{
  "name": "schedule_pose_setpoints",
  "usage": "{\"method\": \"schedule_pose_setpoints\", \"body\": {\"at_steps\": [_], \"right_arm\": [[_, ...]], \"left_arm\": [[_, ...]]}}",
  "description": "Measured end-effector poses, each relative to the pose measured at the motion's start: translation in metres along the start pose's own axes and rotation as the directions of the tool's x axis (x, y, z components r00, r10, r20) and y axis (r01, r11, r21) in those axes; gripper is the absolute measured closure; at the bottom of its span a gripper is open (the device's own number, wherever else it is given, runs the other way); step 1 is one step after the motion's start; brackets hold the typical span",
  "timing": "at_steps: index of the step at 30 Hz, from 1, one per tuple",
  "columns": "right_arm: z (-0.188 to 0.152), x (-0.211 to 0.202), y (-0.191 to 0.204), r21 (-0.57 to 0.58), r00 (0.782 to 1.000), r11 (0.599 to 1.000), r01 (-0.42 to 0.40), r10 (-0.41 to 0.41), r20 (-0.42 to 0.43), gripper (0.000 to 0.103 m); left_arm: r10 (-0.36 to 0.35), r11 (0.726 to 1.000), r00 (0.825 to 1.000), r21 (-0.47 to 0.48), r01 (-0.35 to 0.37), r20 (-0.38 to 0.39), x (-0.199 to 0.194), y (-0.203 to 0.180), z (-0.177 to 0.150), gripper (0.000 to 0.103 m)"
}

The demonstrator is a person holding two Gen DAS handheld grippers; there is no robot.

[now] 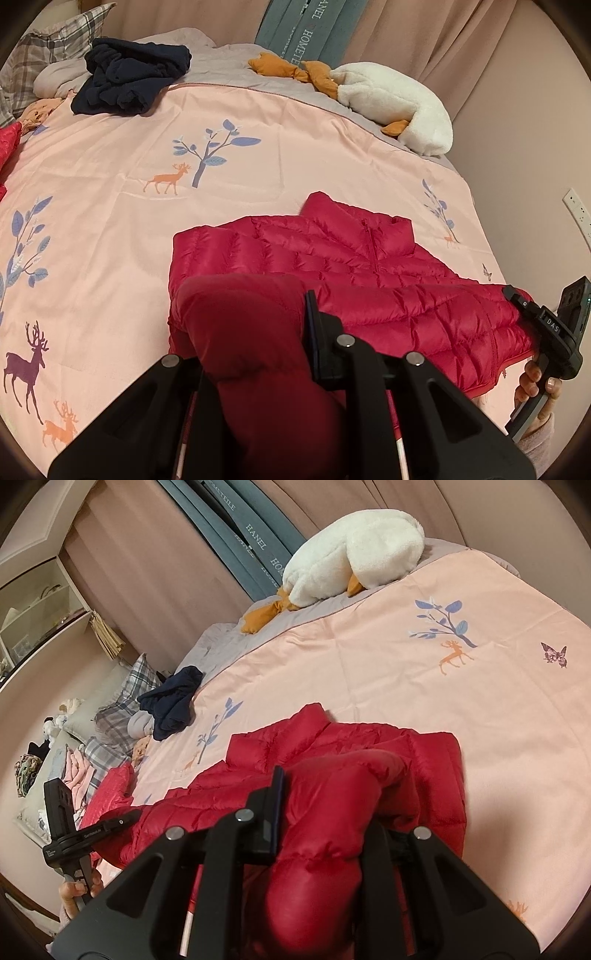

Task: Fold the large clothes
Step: 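Lower the held hem onto the jacket body with both tools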

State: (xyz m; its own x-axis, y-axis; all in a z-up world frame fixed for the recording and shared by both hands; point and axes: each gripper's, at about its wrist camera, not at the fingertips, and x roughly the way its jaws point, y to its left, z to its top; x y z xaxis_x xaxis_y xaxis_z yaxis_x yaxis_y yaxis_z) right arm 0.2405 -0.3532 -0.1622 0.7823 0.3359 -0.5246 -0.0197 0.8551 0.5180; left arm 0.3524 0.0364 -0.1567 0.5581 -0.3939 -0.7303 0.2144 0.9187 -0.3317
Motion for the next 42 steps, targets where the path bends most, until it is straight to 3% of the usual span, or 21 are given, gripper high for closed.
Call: {"method": "schedule_pose_setpoints", "body": {"at_steps": [42], "right_arm": [[0.010,0.055,-0.021,0.058,0.997,0.998,0.034,-0.030,-0.072,0.086]], "left_arm": [[0.047,0.999,0.997,-0.004,-0.047,-0.059,0.051,0.011,0.015,0.087]]}}
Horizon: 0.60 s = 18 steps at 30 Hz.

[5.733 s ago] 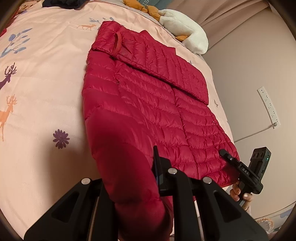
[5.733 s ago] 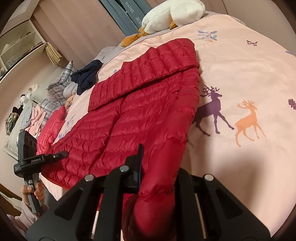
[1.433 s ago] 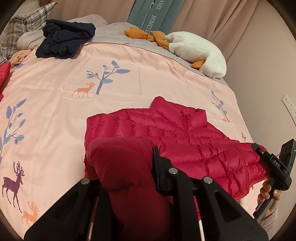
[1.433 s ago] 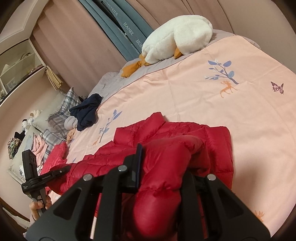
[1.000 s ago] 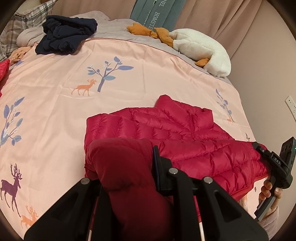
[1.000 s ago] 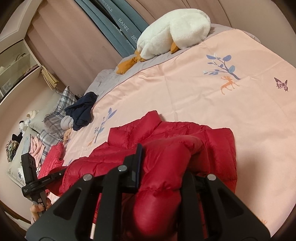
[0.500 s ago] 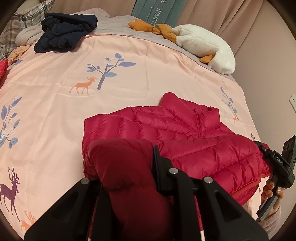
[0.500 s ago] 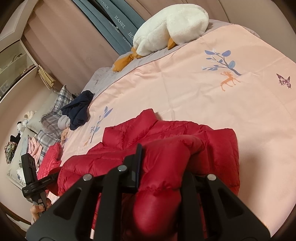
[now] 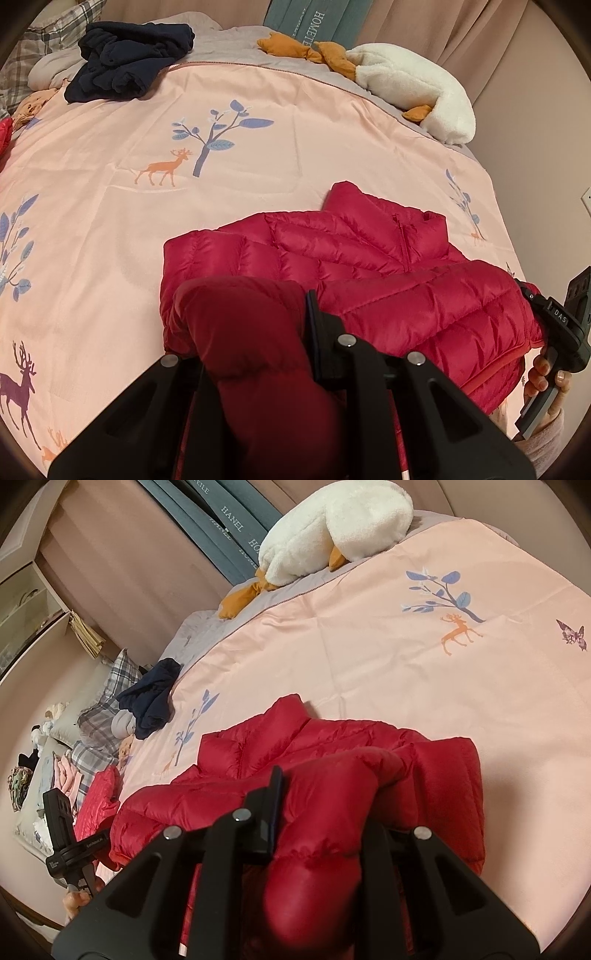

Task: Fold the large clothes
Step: 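Lower the held hem onto the jacket body with both tools, then hold the folded hem in place with both tools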

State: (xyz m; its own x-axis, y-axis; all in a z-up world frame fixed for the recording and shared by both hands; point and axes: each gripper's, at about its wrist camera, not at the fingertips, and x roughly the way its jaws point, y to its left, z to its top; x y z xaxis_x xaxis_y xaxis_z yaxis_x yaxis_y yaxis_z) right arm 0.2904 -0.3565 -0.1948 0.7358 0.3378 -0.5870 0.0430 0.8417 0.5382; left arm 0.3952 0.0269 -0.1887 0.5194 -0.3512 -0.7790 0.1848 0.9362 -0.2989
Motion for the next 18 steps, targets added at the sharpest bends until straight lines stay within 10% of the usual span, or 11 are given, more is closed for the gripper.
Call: {"method": "schedule_pose_setpoints", "body": {"at_steps": [18], "right_arm": [[0.003,0.015,-0.002,0.026,1.000,1.000,0.000,0.000,-0.019,0.085]], "left_arm": [[0.004,1.000,1.000,-0.017,-0.004,-0.027,0.017,0.006,0.009,0.084]]}}
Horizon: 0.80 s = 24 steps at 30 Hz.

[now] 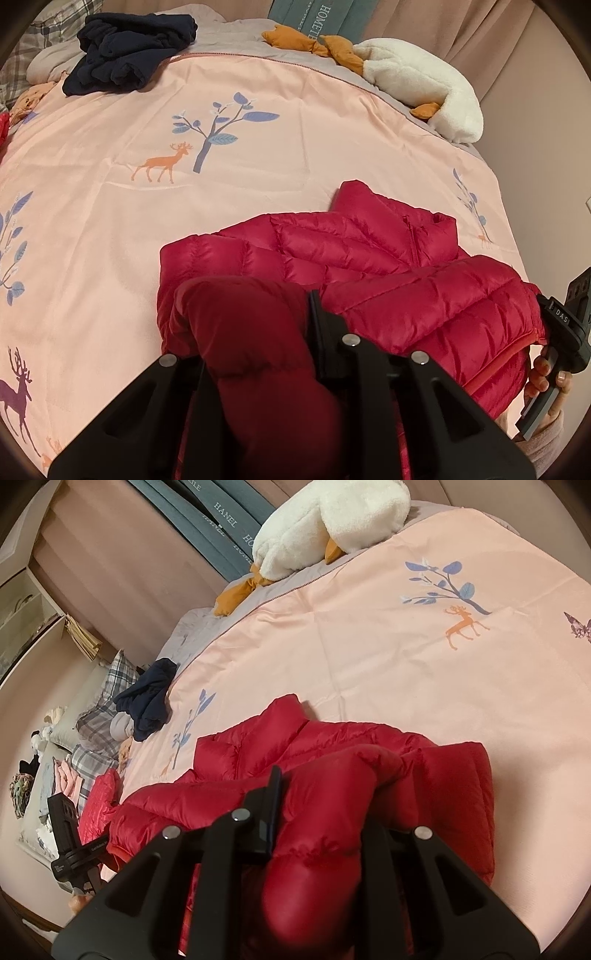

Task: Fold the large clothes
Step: 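Hold the folded hem in place with both tools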

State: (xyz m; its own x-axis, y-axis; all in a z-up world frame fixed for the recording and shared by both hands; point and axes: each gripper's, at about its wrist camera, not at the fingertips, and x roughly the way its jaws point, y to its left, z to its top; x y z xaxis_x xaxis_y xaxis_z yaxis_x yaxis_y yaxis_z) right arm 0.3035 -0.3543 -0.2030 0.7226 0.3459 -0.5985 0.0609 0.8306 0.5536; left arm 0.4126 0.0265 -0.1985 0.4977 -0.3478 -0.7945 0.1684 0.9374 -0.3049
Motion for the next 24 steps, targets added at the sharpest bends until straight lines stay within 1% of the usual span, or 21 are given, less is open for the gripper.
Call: {"method": "schedule_pose_setpoints", "body": {"at_steps": [24], "right_arm": [[0.004,0.011,-0.010,0.065,0.999,0.998,-0.015,0.017,-0.031,0.083]], "left_arm": [[-0.021,0.999,0.999,-0.028,0.020,-0.031,0.016,0.006,0.008,0.083]]}}
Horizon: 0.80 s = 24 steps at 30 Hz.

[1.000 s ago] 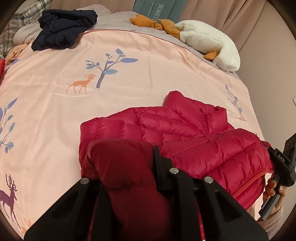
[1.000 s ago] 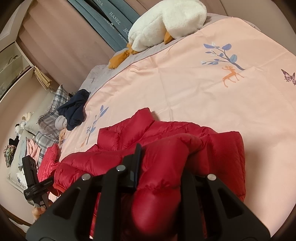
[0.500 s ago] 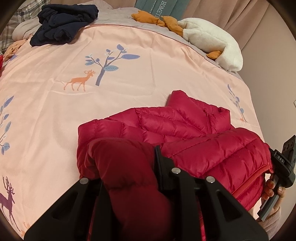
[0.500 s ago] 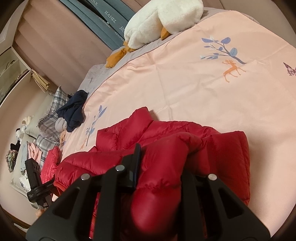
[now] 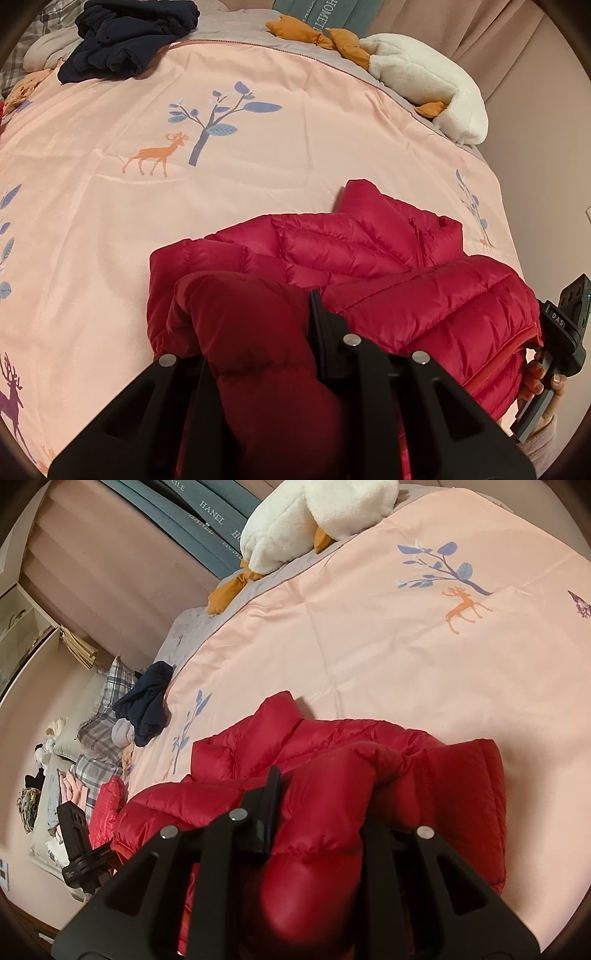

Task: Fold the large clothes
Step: 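Hold the folded hem in place with both tools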

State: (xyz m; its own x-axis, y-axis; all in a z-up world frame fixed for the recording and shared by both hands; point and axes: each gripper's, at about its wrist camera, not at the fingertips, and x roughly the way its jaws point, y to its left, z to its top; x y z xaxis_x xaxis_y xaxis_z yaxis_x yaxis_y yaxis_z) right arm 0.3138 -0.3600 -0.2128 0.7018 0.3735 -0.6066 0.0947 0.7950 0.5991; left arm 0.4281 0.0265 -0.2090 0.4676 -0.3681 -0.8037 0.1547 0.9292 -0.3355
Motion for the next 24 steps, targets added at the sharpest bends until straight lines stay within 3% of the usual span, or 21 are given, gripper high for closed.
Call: {"method": "schedule_pose_setpoints", "body": {"at_steps": [24], "right_arm": [[0.0061,0.0067,-0.0075,0.087,0.999,0.996,-0.018,0.022,-0.045,0.079]], "left_arm": [[-0.011,1.000,0.999,-0.029,0.010,-0.034,0.0076,0.0022,0.0076,0.083]]}}
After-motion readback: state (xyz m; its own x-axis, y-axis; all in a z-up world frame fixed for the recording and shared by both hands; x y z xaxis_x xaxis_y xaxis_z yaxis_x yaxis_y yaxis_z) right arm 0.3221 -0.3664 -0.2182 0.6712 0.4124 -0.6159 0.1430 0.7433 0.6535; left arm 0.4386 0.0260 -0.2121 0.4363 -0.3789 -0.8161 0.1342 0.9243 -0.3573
